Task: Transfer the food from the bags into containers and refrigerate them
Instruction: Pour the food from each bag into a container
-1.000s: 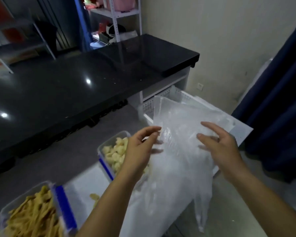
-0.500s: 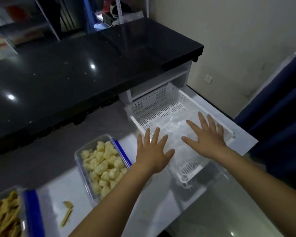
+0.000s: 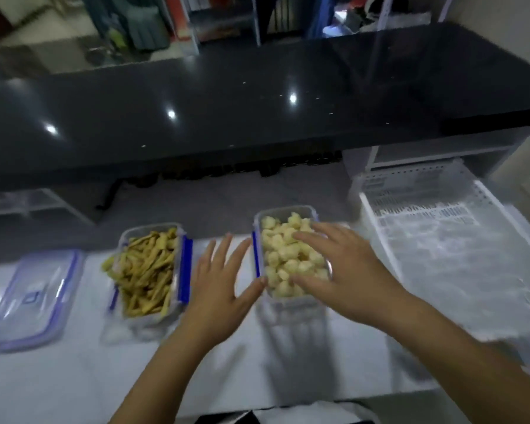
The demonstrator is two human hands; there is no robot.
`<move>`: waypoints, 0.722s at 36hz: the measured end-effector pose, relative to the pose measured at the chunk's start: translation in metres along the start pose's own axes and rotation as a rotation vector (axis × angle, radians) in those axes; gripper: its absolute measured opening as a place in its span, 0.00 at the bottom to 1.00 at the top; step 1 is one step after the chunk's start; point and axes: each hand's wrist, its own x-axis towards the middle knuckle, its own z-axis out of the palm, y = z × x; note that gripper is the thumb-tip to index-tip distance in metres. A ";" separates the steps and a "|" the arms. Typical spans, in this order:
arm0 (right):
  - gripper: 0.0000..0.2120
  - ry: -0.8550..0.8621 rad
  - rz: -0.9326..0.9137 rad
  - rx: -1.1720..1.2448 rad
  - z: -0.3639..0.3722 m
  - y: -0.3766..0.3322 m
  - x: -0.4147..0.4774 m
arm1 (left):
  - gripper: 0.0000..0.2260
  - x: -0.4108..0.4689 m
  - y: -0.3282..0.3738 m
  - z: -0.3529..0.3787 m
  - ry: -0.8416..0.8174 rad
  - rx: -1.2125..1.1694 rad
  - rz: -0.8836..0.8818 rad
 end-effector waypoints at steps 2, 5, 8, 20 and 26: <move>0.31 -0.072 -0.092 -0.031 0.024 -0.028 0.015 | 0.34 -0.022 -0.033 -0.018 0.099 -0.040 -0.112; 0.32 -0.186 -0.166 -0.040 0.065 -0.059 0.034 | 0.34 -0.052 -0.079 -0.037 0.238 -0.110 -0.293; 0.32 -0.318 -0.158 -0.057 0.110 -0.076 0.051 | 0.37 -0.079 -0.119 -0.045 0.283 -0.155 -0.468; 0.20 -0.267 0.052 -0.240 0.201 -0.075 0.090 | 0.36 -0.119 -0.193 -0.057 0.202 -0.388 -0.570; 0.11 -0.131 0.058 -0.155 0.214 -0.075 0.082 | 0.23 -0.094 -0.227 -0.077 0.254 -0.446 -0.481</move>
